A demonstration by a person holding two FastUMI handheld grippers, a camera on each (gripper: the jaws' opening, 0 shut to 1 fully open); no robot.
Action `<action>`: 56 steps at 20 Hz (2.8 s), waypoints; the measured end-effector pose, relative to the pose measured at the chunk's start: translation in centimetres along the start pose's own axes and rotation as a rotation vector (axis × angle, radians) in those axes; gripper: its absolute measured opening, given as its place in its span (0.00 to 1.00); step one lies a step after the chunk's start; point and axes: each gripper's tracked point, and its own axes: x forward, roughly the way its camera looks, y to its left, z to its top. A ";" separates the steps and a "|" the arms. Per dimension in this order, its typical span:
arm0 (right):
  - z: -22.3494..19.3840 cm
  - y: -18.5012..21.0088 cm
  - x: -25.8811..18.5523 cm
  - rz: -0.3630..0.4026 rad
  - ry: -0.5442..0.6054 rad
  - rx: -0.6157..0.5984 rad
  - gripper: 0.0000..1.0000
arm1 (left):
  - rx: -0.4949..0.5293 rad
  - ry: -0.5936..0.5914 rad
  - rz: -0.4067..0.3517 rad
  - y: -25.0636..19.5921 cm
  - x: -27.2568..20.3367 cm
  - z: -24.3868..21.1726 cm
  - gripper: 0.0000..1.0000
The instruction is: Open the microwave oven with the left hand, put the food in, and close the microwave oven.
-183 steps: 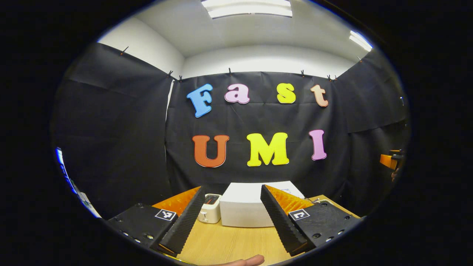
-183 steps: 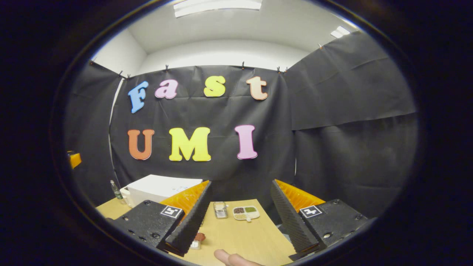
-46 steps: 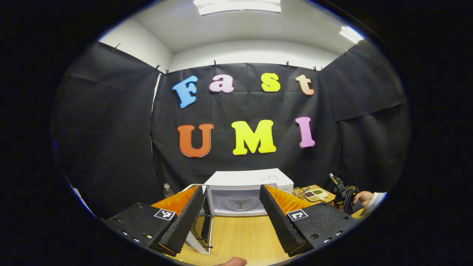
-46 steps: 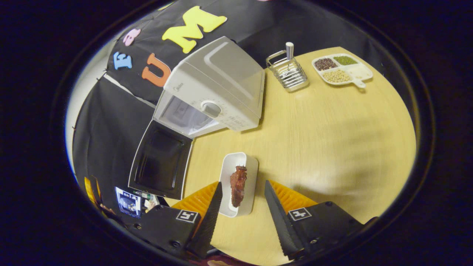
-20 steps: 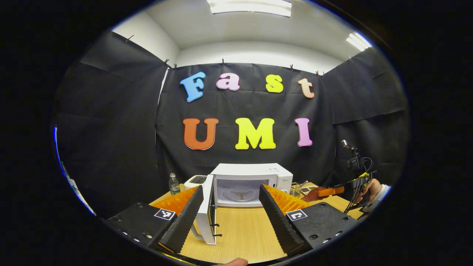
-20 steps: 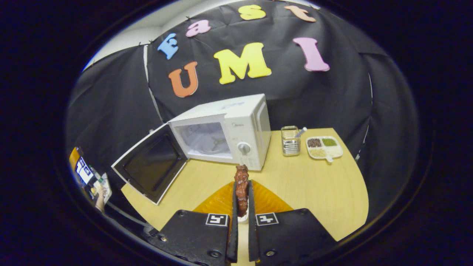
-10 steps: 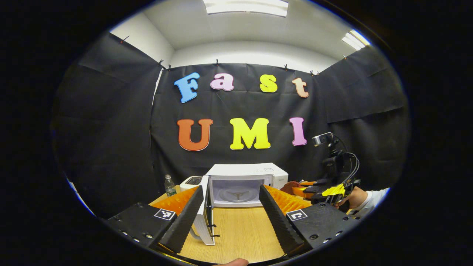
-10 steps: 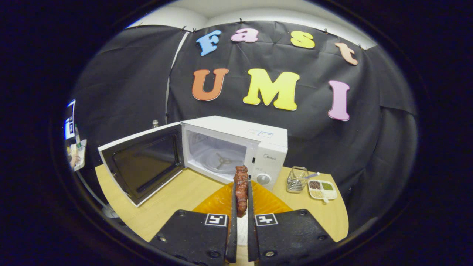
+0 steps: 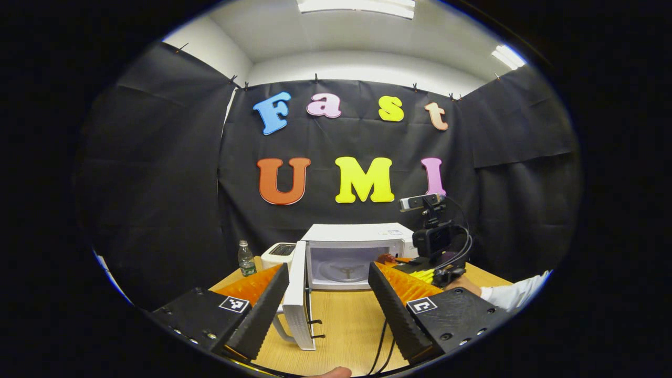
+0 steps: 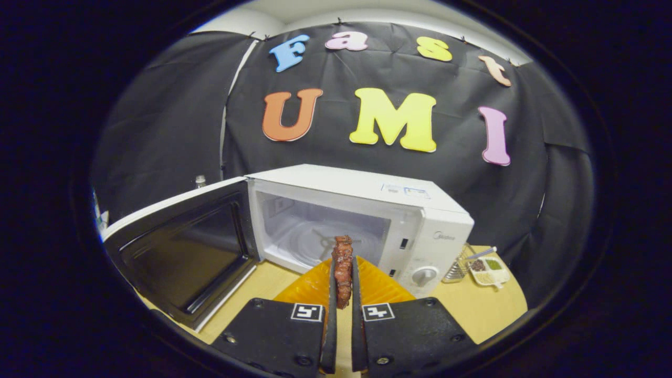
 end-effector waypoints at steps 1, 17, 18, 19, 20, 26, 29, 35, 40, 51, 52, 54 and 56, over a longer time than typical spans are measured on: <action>0.0 0.8 1.5 -0.004 -0.005 0.039 0.14 | 0.000 -0.014 0.002 0.4 0.2 0.5 0.93; -4.8 2.9 18.4 -0.216 0.033 0.840 0.16 | 0.029 -0.055 0.012 2.6 2.6 1.9 0.93; -4.9 2.7 19.0 -0.216 0.026 0.883 0.15 | 0.030 -0.044 0.020 2.9 2.8 1.6 0.93; -4.8 2.6 19.4 -0.220 0.020 0.921 0.16 | 0.027 -0.040 0.021 2.9 3.0 1.3 0.93; -4.7 2.6 19.8 -0.221 0.018 0.939 0.16 | 0.025 -0.035 0.011 2.7 3.1 1.1 0.93; -4.2 4.3 21.0 -0.217 0.027 0.909 0.16 | 0.018 -0.005 -0.019 1.7 4.4 -0.1 0.93; -4.2 4.4 21.2 -0.217 0.040 0.836 0.17 | 0.030 -0.006 -0.031 1.2 4.3 -0.2 0.93; -6.4 2.6 20.9 -0.317 0.113 0.617 0.56 | 0.036 -0.009 -0.012 1.8 3.4 0.1 0.93; -4.7 2.0 19.3 -0.292 0.074 0.508 0.71 | 0.035 -0.008 -0.001 1.8 2.5 -0.2 0.93; 1.2 0.4 6.6 -0.083 0.019 0.413 0.72 | 0.037 0.046 0.055 3.7 1.3 -1.7 0.93; 1.9 0.0 5.0 -0.067 0.008 0.408 0.72 | 0.036 0.047 0.064 4.0 1.3 -1.8 0.93; 3.2 -1.1 1.5 -0.051 -0.018 0.386 0.73 | 0.046 0.054 0.072 4.3 0.9 -1.7 0.93; 5.3 -2.3 -2.3 -0.034 -0.074 0.350 0.70 | 0.061 0.062 0.084 4.8 0.3 -1.6 0.93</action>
